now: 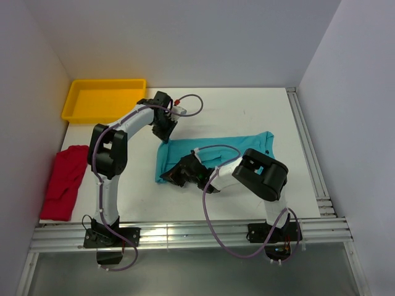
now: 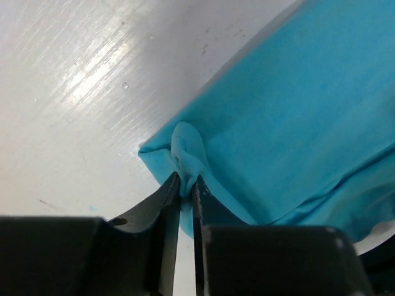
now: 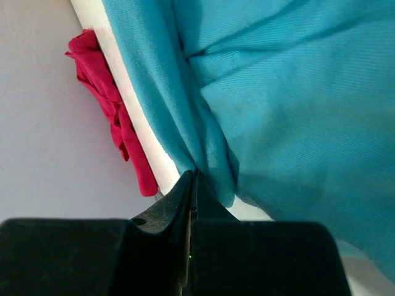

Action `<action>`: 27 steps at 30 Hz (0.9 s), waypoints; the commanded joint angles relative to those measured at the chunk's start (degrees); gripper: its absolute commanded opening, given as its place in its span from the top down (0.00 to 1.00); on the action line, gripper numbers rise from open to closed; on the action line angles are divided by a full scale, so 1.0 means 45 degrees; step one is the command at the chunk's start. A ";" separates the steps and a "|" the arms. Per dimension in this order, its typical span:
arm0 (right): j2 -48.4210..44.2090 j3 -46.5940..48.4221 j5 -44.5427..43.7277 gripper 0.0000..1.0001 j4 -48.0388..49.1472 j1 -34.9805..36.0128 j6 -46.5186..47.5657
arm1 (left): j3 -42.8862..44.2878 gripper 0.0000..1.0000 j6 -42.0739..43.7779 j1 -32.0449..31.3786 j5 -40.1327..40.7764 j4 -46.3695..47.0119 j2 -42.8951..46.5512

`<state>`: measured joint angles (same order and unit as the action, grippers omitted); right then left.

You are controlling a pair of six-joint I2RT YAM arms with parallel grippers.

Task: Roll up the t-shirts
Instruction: Roll the tshirt

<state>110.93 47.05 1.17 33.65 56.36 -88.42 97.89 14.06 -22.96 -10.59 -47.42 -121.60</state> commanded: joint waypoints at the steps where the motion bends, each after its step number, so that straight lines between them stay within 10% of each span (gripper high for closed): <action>1: 0.0016 0.0463 -0.0025 1.00 -0.0114 -0.0083 0.0293 | 0.0142 0.87 0.0000 -0.0054 0.0807 0.0244 0.0011; 19: -0.0492 -0.0865 -0.0240 1.00 0.0608 -0.0121 -0.0272 | 0.0825 0.96 -0.0664 -0.0093 0.3447 0.0029 -0.0673; 27: -0.0180 -0.1079 -0.0240 1.00 0.1037 -0.0122 -0.0604 | 0.0943 0.61 -0.0860 -0.0132 0.3018 0.0322 -0.0517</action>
<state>110.78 43.53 0.08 36.99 55.83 -90.00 99.68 10.98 -23.44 2.92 -48.38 -124.40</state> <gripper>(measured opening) 0.007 0.362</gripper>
